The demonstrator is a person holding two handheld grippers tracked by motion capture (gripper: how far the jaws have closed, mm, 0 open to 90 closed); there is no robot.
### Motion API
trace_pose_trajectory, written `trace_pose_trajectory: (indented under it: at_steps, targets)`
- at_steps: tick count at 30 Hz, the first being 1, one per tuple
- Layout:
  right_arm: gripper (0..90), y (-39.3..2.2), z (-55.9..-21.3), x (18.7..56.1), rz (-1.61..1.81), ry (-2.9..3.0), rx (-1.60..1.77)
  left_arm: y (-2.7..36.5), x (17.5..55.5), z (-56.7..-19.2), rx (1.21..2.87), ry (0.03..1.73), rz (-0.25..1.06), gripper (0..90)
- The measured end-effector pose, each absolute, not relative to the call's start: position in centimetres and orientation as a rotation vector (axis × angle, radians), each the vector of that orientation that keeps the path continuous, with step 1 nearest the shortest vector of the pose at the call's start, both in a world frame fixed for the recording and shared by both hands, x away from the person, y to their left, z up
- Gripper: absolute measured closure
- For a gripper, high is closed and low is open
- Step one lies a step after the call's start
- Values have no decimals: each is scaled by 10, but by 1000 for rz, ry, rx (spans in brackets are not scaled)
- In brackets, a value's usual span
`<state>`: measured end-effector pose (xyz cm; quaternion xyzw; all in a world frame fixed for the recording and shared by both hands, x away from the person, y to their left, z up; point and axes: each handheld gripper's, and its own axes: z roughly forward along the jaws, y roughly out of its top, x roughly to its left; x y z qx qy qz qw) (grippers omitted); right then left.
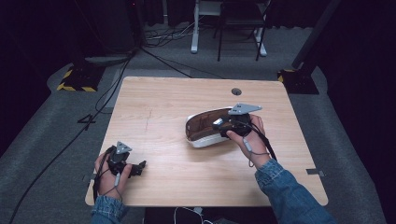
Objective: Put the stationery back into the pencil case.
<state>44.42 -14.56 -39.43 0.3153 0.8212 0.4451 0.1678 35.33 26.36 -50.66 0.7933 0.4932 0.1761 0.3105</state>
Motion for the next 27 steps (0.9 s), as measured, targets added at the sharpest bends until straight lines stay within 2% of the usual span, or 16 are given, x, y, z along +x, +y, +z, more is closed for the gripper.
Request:
trace_pose_trajectory:
  at_steps: [13, 27]
  targets:
    - [477, -131, -422, 476, 1113, 2366, 1029, 264, 353, -507, 2096, 1301, 465, 1]
    - [472, -124, -430, 481, 1058, 2374, 1049, 264, 353, -507, 2096, 1301, 465, 2]
